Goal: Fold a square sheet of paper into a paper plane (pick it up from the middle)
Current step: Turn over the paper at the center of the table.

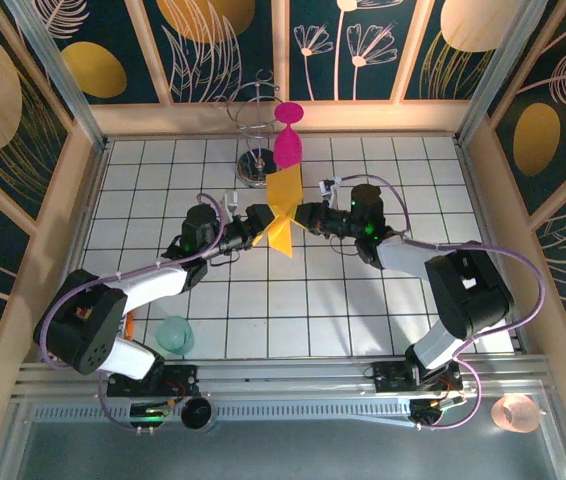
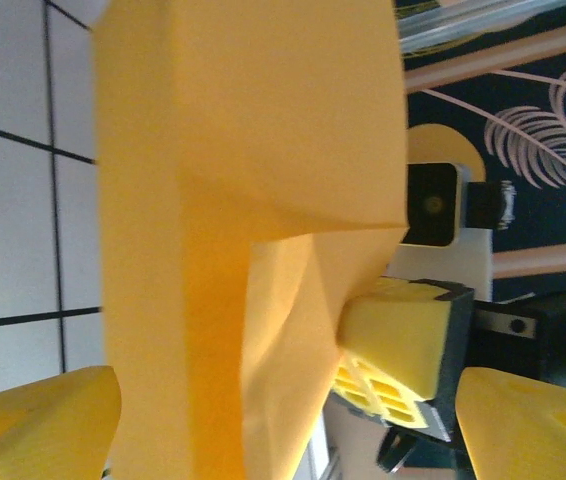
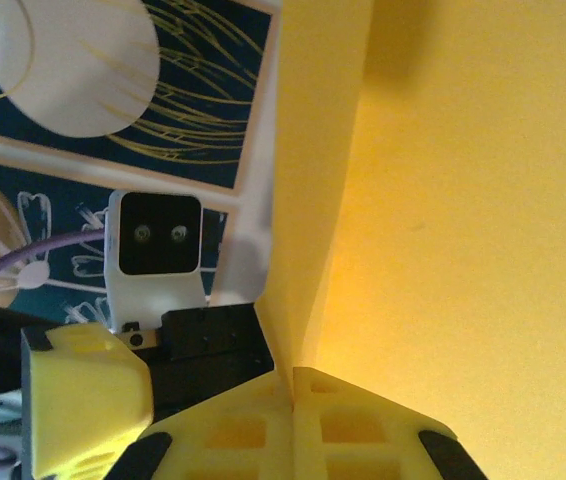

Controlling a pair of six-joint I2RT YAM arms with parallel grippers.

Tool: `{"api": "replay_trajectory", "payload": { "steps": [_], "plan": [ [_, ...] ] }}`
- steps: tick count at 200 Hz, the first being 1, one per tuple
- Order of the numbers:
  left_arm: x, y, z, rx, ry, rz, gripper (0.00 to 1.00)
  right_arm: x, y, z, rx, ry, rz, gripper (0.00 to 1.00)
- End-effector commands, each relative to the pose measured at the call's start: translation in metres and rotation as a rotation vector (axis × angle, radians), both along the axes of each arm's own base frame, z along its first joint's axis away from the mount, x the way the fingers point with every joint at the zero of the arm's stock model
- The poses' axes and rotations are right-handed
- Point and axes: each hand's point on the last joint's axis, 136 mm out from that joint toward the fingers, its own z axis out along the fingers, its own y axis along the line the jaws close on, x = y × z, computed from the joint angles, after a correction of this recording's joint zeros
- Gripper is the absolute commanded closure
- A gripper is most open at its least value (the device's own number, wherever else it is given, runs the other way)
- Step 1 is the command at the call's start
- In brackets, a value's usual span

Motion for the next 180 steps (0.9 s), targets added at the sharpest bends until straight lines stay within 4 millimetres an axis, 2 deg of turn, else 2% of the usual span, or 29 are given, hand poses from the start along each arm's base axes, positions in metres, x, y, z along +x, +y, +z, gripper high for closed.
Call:
{"api": "replay_trajectory", "payload": {
  "steps": [1, 43, 67, 89, 113, 141, 180],
  "plan": [
    [-0.006, -0.006, 0.027, -0.063, -0.080, -0.062, 0.14, -0.010, 0.001, 0.020, 0.076, -0.039, 0.054, 0.94],
    [-0.008, -0.009, 0.028, -0.052, -0.087, -0.091, 0.24, -0.011, 0.001, 0.021, 0.102, -0.023, 0.073, 0.93],
    [-0.006, -0.008, 0.028, -0.047, -0.094, -0.079, 0.34, -0.010, 0.001, 0.016, 0.099, -0.010, 0.075, 0.93],
    [-0.005, -0.008, 0.028, -0.046, -0.098, -0.076, 0.48, -0.010, 0.000, 0.012, 0.095, -0.001, 0.076, 0.92],
    [-0.004, -0.008, 0.031, -0.051, -0.112, -0.075, 0.57, -0.011, -0.001, 0.009, 0.092, 0.011, 0.077, 0.90],
    [-0.003, -0.009, 0.025, -0.030, -0.102, -0.078, 0.70, -0.009, -0.004, 0.002, 0.073, 0.029, 0.068, 0.82],
    [0.003, -0.010, 0.008, 0.050, -0.076, -0.080, 0.87, -0.005, -0.011, -0.008, 0.001, 0.037, 0.017, 0.66]
  ]
}}
